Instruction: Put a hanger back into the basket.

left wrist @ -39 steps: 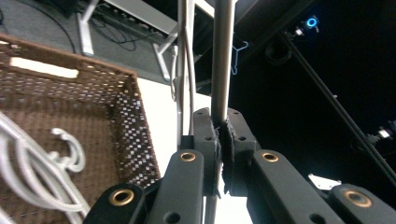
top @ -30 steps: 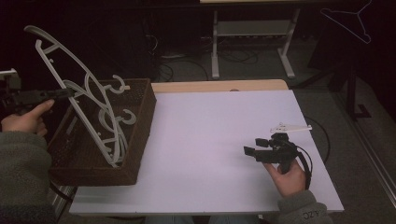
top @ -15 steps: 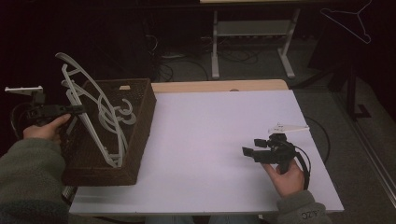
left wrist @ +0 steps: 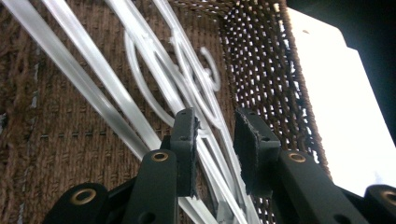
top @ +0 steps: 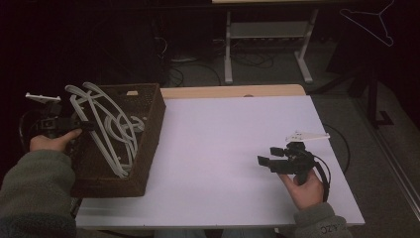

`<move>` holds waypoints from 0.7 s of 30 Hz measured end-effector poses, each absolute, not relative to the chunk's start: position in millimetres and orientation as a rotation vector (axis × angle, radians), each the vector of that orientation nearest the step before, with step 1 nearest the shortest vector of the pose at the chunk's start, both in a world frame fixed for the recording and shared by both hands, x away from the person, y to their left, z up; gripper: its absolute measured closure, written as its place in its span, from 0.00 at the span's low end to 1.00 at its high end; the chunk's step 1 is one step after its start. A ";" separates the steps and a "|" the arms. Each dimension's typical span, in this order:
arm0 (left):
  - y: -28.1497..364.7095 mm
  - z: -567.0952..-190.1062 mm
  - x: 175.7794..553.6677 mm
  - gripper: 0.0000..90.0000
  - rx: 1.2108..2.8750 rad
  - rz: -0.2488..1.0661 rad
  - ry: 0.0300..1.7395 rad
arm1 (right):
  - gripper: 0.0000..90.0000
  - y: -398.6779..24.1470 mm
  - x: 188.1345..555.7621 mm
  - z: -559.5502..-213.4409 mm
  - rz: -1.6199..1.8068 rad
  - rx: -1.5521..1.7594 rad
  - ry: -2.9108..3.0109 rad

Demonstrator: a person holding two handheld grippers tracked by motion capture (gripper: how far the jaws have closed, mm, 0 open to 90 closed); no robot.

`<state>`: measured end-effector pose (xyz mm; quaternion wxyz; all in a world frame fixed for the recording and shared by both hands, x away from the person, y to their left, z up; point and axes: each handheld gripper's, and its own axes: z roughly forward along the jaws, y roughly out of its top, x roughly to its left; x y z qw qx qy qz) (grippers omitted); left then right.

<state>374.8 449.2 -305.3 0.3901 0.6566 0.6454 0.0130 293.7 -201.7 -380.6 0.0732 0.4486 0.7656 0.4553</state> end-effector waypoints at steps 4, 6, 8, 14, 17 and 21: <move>445.8 -301.7 369.1 0.74 1.672 0.065 1.604 | 0.36 -202.6 293.6 -380.0 1.369 1.341 2.294; 443.6 -300.3 366.0 0.73 1.674 0.074 1.580 | 0.36 -203.3 294.0 -379.9 1.366 1.332 2.292; 440.6 -298.9 362.6 0.72 1.677 0.090 1.560 | 0.36 -204.0 294.0 -379.4 1.360 1.338 2.292; 427.4 -292.5 351.0 0.69 1.697 0.146 1.487 | 0.34 -208.1 295.0 -376.5 1.363 1.301 2.279; 422.6 -290.2 345.6 0.68 1.697 0.169 1.461 | 0.33 -210.0 295.8 -375.9 1.365 1.299 2.276; 416.9 -288.4 338.2 0.67 1.699 0.192 1.421 | 0.33 -211.4 295.6 -375.1 1.365 1.292 2.272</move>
